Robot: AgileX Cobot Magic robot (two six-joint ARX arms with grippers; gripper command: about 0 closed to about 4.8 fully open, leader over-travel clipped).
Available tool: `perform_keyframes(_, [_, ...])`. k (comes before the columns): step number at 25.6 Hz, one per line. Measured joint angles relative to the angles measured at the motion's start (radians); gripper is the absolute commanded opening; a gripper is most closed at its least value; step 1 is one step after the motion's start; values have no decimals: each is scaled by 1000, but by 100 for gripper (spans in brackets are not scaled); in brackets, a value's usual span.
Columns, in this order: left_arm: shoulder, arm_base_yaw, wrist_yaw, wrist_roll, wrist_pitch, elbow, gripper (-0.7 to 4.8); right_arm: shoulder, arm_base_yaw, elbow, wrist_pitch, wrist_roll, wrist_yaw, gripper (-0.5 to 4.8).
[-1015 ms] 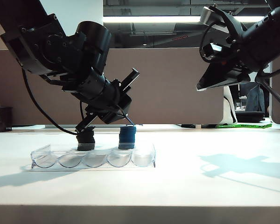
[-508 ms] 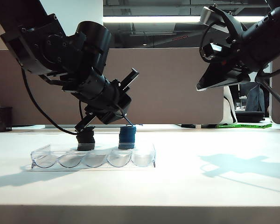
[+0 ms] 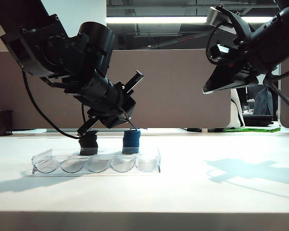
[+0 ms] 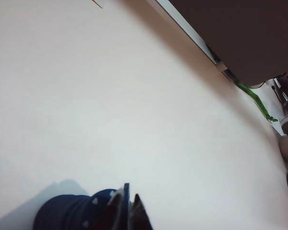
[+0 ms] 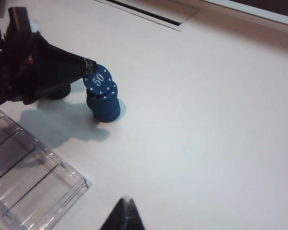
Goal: Pick up the chip in the box and place it on the pile of chips with the same color.
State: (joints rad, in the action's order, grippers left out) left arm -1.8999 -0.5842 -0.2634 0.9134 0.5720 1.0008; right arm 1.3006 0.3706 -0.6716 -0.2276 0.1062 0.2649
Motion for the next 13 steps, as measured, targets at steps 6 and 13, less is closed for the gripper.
perform_keyframes(6, [0, 0, 12, -46, 0, 2, 68, 0, 0, 0, 0, 0, 0, -5])
perform_keyframes(13, [0, 0, 13, -142, 0, 2, 67, 0, 0, 0, 0, 0, 0, -5])
